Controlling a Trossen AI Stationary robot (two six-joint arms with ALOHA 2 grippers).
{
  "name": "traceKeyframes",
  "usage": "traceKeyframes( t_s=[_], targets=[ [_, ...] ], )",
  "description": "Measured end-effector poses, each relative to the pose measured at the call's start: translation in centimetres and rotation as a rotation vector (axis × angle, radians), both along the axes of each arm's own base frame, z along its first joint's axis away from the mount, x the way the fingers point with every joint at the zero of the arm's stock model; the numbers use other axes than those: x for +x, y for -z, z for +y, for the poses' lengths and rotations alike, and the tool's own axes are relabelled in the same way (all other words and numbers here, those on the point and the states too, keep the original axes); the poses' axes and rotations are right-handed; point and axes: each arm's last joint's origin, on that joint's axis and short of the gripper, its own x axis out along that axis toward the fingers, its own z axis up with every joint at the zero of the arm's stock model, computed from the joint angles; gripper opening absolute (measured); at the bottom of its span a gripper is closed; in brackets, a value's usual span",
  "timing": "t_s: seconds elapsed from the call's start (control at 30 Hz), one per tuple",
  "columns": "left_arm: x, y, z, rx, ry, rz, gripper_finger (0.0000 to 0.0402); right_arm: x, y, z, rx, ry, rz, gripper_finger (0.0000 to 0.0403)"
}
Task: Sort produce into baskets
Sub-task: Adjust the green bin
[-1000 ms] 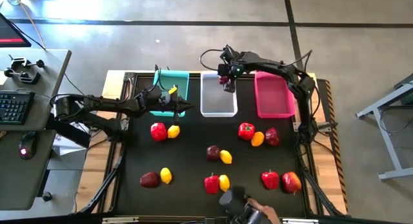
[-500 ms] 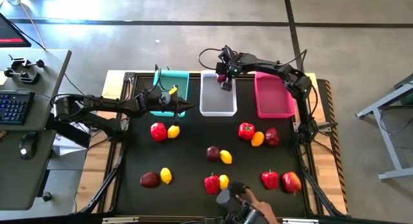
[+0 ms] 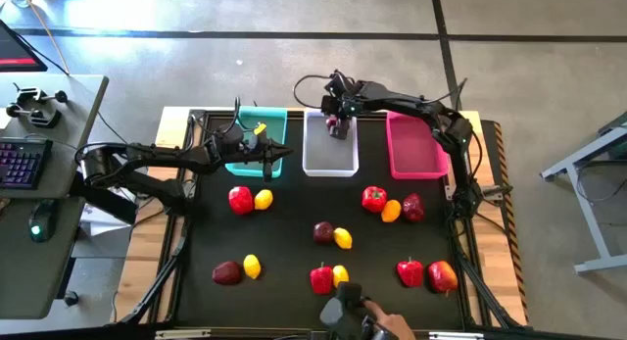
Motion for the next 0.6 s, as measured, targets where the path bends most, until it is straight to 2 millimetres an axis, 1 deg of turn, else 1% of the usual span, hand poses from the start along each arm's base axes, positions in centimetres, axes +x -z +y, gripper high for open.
traceKeyframes(
  t_s=[0.13, 0.2, 0.23, 0.27, 0.37, 0.47, 0.53, 0.6],
  targets=[
    [0.0, 0.0, 0.0, 0.001, 0.000, -0.001, 0.0000, 0.0, -3.1, 0.4, -0.047, -0.031, -0.128, 0.0120],
    [0.0, 0.0, 0.0, 0.006, 0.001, -0.001, 0.0000, -0.2, -3.9, 0.4, -0.014, -0.035, -0.186, 0.0053],
    [0.0, 0.0, 0.0, 0.013, 0.003, 0.001, 0.0000, -0.3, -4.0, 0.4, 0.016, -0.033, -0.210, 0.0028],
    [0.0, 0.0, 0.0, 0.022, 0.004, 0.003, 0.0000, -0.3, -4.0, 0.4, 0.041, -0.029, -0.225, 0.0014],
    [0.0, 0.1, 0.0, 0.030, 0.007, 0.013, 0.0000, 0.0, -3.9, 0.9, 0.092, 0.012, -0.251, 0.0018],
    [-0.2, 0.5, 0.1, 0.007, 0.021, 0.051, 0.0000, 1.0, -3.2, 2.3, 0.093, 0.023, -0.310, 0.0007],
    [-0.3, 0.9, 0.2, -0.015, 0.018, 0.091, 0.0000, 1.3, -2.1, 3.4, 0.096, 0.024, -0.360, 0.0002],
    [-0.5, 1.3, 0.3, -0.038, 0.005, 0.127, 0.0000, 1.1, -1.5, 4.3, 0.091, 0.041, -0.442, 0.0003]
  ],
)
